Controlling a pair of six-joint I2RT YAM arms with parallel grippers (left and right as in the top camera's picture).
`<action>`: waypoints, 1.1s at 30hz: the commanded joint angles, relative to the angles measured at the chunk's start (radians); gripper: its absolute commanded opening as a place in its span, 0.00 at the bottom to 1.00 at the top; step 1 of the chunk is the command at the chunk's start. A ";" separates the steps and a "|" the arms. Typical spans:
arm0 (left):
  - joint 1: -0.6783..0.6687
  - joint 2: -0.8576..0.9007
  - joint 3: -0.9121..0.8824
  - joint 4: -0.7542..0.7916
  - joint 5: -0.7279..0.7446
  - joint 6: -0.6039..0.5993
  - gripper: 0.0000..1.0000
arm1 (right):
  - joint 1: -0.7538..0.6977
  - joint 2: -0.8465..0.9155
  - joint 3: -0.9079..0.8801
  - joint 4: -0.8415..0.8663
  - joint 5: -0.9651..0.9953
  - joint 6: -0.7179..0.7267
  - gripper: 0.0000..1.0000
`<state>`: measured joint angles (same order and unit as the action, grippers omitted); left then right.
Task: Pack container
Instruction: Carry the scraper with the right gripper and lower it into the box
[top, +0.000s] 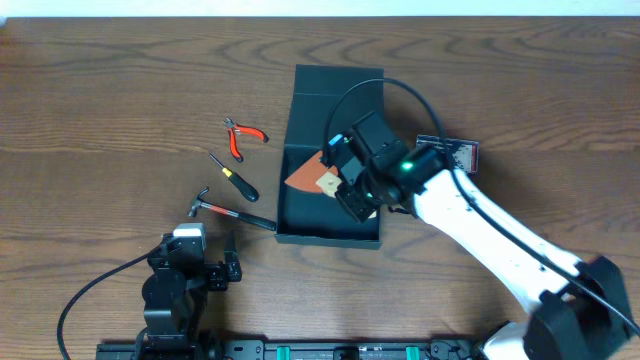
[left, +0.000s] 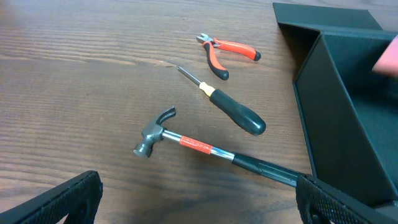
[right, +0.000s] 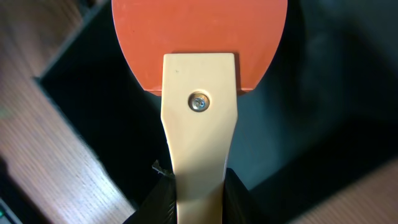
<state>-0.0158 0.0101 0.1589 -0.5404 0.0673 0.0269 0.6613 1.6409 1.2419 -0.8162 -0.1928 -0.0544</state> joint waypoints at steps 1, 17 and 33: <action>-0.001 -0.006 -0.013 0.003 -0.008 0.006 0.99 | 0.012 0.064 0.020 0.007 -0.013 0.012 0.12; -0.001 -0.006 -0.013 0.003 -0.008 0.006 0.98 | 0.010 0.254 0.020 0.050 0.142 -0.007 0.23; -0.001 -0.006 -0.013 0.003 -0.008 0.006 0.99 | -0.014 0.251 0.020 0.011 0.221 -0.048 0.59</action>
<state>-0.0158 0.0101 0.1589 -0.5404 0.0673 0.0269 0.6567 1.8908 1.2427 -0.8001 0.0051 -0.0906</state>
